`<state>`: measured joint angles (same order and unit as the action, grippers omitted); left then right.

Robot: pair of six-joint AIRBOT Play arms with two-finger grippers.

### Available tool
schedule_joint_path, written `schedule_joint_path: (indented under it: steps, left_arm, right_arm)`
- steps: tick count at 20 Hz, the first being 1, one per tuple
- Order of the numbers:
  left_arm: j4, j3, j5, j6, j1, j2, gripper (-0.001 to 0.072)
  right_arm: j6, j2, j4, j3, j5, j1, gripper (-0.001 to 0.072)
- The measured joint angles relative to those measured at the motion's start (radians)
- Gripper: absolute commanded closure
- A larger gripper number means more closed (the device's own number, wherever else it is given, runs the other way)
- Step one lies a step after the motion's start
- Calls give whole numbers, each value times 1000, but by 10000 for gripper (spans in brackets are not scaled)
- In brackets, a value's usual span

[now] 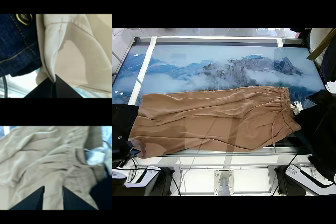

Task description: Fold the clothes and pants, and hang the long-sleeved shirts on hangers.

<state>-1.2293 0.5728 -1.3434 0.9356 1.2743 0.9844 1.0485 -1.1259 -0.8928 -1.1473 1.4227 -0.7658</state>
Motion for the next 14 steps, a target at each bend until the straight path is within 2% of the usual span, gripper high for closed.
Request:
schedule_joint_path:
  steps: [1,2,3,4,8,14]
  left_arm:
    - [14,4,6,0,-1,-9,694]
    - [42,10,14,0,-2,-18,695]
    - [79,17,24,0,-2,-28,695]
    - [119,24,34,0,-2,-37,695]
    - [267,47,58,-1,-12,-55,695]
    - [320,55,89,-2,-87,-61,695]
  right_arm:
    - [-5,21,-12,29,0,-31,430]
    - [-14,49,-20,74,0,-68,397]
    - [-21,77,-22,130,2,-106,284]
    - [-28,105,-27,198,0,-146,226]
    - [-43,159,-29,439,-14,-229,224]
    - [-50,176,-27,660,-132,-257,224]
